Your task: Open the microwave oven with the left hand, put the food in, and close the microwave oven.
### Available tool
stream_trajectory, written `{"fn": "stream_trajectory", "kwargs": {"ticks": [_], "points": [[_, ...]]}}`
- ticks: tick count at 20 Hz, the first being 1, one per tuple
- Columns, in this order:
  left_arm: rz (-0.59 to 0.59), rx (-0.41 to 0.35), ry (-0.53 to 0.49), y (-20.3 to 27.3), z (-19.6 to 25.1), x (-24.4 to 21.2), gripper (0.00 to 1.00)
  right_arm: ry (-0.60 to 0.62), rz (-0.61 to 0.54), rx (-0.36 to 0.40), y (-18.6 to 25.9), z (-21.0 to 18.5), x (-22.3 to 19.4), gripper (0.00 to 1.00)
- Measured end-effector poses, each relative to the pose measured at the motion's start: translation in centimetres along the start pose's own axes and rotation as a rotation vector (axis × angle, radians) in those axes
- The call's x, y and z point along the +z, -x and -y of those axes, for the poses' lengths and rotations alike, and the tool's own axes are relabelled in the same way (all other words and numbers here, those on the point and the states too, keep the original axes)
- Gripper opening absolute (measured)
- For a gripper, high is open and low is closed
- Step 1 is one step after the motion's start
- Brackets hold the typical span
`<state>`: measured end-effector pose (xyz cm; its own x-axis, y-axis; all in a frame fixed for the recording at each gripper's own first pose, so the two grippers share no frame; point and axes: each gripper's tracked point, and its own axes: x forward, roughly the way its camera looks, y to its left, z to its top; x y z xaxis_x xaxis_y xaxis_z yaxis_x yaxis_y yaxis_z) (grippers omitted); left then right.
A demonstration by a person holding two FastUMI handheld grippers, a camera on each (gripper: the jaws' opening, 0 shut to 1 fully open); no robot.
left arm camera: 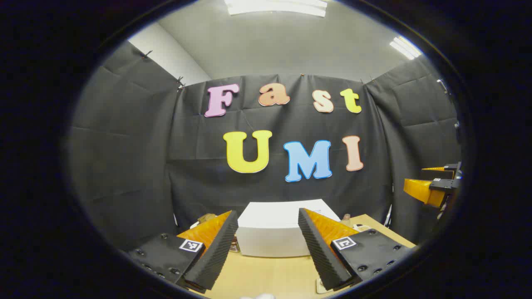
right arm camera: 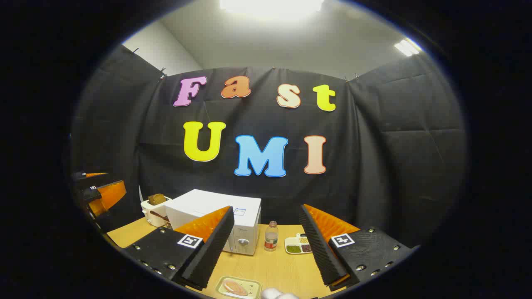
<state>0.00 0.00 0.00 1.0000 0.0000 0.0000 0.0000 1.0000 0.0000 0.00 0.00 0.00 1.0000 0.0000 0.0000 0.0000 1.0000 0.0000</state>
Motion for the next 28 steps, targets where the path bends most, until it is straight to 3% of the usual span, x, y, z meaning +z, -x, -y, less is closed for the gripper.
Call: {"fn": "stream_trajectory", "kwargs": {"ticks": [11, 17, 22, 23, 24, 26, 28], "points": [[0.012, -0.02, -0.032, -1.1, 1.0, -0.6, 0.95, 0.001, -0.007, -0.019, 0.1, 0.8, 0.3, 0.96], [-0.007, -0.039, -0.034, -3.0, 2.7, -4.1, 0.98, -0.003, -0.009, -0.035, 0.5, 2.0, 1.3, 0.96], [-0.031, -0.144, -0.05, -6.3, 9.6, -11.5, 0.94, 0.016, -0.036, -0.1, 1.2, 5.4, 2.2, 0.96], [-0.044, -0.166, -0.042, -7.3, 11.1, -13.4, 1.0, 0.027, -0.042, -0.118, 1.5, 6.2, 2.5, 0.96], [-0.063, -0.178, -0.033, -8.5, 12.4, -15.8, 0.94, 0.039, -0.046, -0.141, 1.8, 7.2, 2.8, 0.96], [-0.111, -0.197, -0.021, -11.2, 14.8, -20.0, 1.0, 0.054, -0.053, -0.181, 2.2, 8.8, 3.3, 0.96], [-0.139, -0.193, -0.018, -14.4, 16.4, -23.6, 0.94, 0.067, -0.068, -0.22, 2.5, 10.3, 3.3, 0.96]]}}
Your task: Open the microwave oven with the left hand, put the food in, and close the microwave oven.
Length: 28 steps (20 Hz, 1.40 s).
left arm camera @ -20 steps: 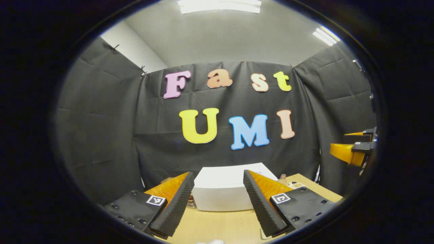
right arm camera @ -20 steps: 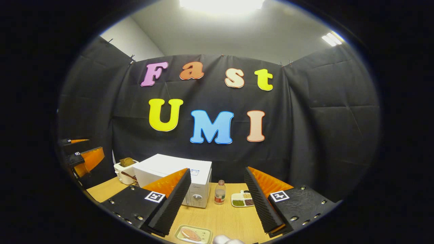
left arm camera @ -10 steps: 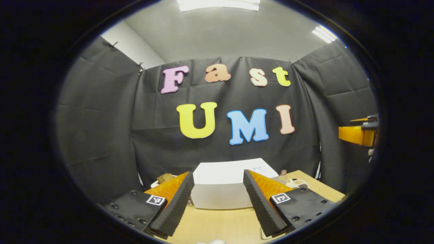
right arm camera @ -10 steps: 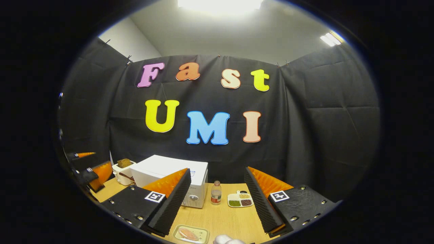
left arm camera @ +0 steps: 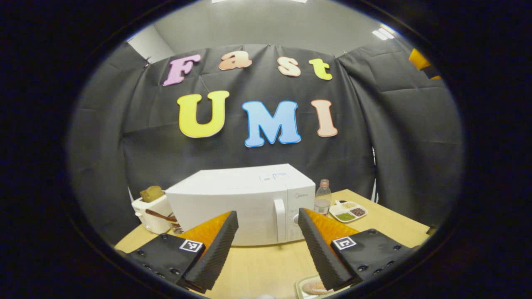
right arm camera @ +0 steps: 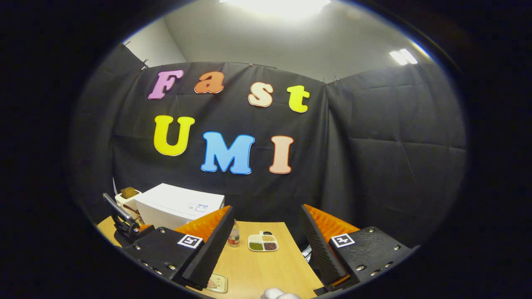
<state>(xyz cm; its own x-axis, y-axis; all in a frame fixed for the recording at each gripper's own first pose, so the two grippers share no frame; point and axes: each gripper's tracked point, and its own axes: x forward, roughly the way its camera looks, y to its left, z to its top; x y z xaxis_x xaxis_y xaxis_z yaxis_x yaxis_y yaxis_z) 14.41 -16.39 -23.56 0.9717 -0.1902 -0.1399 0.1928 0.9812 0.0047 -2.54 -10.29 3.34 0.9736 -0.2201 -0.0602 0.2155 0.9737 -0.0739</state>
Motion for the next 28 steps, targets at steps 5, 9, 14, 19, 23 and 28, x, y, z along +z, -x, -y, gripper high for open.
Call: {"fn": "stream_trajectory", "kwargs": {"ticks": [5, 9, 14, 19, 23, 28], "points": [[-0.081, -0.001, 0.024, -9.7, 1.5, -5.9, 1.0, 0.026, -0.045, -0.069, -0.1, 2.2, -1.3, 0.96], [-0.117, 0.006, 0.042, -13.9, 1.8, -8.1, 0.96, 0.047, -0.076, -0.124, -0.1, 3.5, -2.6, 0.96], [-0.093, -0.008, 0.047, -14.6, 2.1, -7.5, 0.8, 0.058, -0.104, -0.128, -0.5, 3.5, -3.7, 0.97], [-0.092, -0.065, 0.052, -14.0, 2.9, -7.2, 0.55, 0.071, -0.114, -0.1, -0.9, 2.4, -4.1, 0.96], [-0.096, -0.055, 0.071, -14.2, 2.9, -7.0, 0.36, 0.105, -0.111, -0.078, -0.9, 1.8, -4.1, 0.96], [-0.099, -0.054, 0.076, -14.2, 2.8, -7.1, 0.27, 0.105, -0.119, -0.062, -1.0, 1.3, -4.3, 0.96]]}}
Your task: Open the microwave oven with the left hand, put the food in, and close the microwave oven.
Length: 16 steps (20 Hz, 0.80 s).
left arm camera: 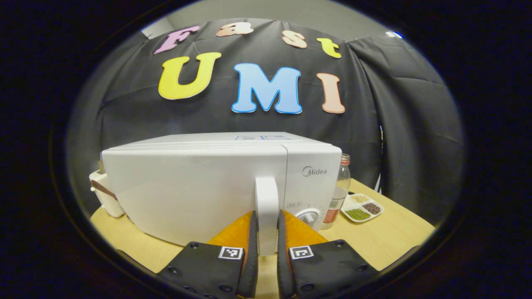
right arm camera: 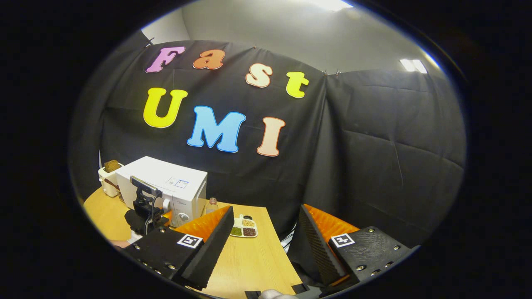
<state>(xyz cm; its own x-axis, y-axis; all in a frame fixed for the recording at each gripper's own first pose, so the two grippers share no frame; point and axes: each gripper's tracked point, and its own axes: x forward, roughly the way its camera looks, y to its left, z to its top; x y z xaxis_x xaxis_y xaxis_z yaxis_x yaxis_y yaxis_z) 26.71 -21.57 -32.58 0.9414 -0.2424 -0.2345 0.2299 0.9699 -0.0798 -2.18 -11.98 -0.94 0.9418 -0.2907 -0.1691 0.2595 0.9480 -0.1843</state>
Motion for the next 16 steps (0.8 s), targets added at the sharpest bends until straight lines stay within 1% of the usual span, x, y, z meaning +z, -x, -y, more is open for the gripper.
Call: {"fn": "stream_trajectory", "kwargs": {"ticks": [1, 3, 4, 5, 11, 12, 14, 16], "points": [[0.0, 0.0, -0.001, 0.0, 0.0, 0.0, 0.22, -0.006, -0.006, 0.005, 0.0, -0.1, -0.2, 0.96], [-0.003, -0.002, 0.002, 0.0, 0.0, 0.0, 0.19, -0.009, -0.012, 0.011, 0.2, -0.4, -0.4, 0.96], [-0.004, -0.003, 0.005, -0.1, 0.0, -0.1, 0.2, -0.006, -0.012, 0.011, 0.2, -0.4, -0.5, 0.97], [-0.006, -0.004, 0.004, 0.1, -0.1, 0.0, 0.17, -0.004, -0.014, 0.013, 0.2, -0.4, -0.6, 0.97], [-0.034, -0.017, 0.014, 0.6, 0.0, -0.4, 0.18, -0.007, -0.033, 0.034, 0.0, -1.0, -1.1, 0.97], [-0.067, -0.018, 0.024, 2.1, 0.1, -1.5, 0.18, -0.01, -0.032, 0.039, 0.0, -1.1, -1.1, 0.96], [0.024, -0.025, -0.032, 5.3, -0.3, -0.8, 0.19, -0.011, -0.029, 0.053, -0.1, -1.5, -1.0, 0.96], [0.027, -0.028, -0.055, 8.0, -1.0, -1.6, 0.18, -0.014, -0.037, 0.088, -0.2, -2.5, -1.4, 0.96]]}}
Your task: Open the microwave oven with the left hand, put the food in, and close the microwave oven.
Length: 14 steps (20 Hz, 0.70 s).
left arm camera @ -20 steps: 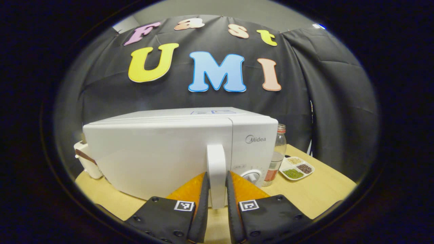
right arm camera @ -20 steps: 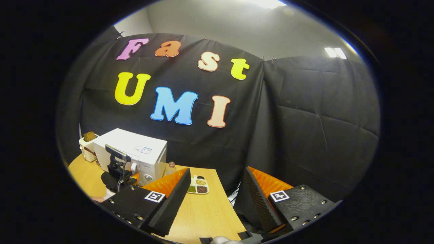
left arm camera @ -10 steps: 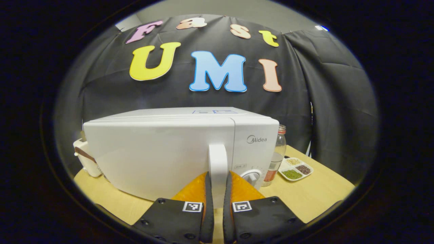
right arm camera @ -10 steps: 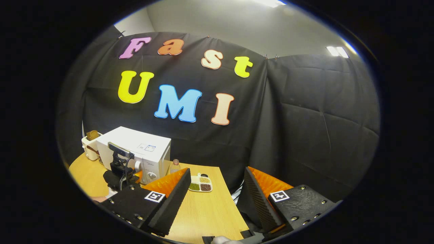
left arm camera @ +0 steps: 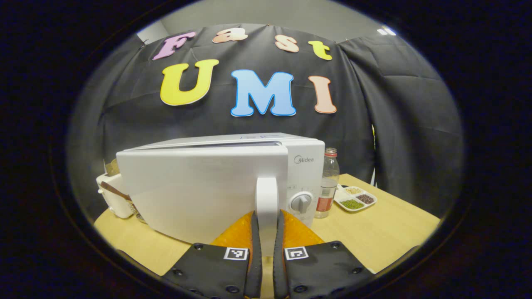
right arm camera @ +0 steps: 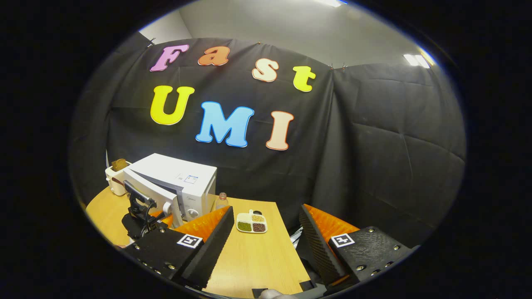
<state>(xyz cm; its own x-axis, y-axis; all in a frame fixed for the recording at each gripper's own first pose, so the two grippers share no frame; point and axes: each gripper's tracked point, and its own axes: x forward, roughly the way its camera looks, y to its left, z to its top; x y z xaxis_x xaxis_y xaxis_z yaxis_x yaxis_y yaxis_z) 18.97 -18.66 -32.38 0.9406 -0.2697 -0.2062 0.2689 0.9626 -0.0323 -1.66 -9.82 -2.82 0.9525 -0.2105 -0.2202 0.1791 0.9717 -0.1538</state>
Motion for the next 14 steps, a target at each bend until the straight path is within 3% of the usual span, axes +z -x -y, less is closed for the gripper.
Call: {"fn": "stream_trajectory", "kwargs": {"ticks": [3, 8, 12, 14], "points": [[-0.019, -0.036, 0.022, 3.1, -0.6, -0.7, 0.18, -0.024, -0.032, 0.092, -0.4, -2.7, -0.6, 0.97], [-0.028, -0.014, -0.005, 6.4, -1.8, -1.3, 0.19, -0.007, -0.002, 0.18, 0.1, -5.9, -0.2, 0.97], [-0.019, -0.001, -0.07, 7.7, -2.9, -1.3, 0.31, 0.008, 0.02, 0.209, 0.9, -6.7, -0.1, 0.97], [-0.028, 0.045, -0.097, 7.7, -5.2, -1.4, 0.65, 0.001, 0.018, 0.211, 1.2, -6.6, -0.4, 0.97]]}}
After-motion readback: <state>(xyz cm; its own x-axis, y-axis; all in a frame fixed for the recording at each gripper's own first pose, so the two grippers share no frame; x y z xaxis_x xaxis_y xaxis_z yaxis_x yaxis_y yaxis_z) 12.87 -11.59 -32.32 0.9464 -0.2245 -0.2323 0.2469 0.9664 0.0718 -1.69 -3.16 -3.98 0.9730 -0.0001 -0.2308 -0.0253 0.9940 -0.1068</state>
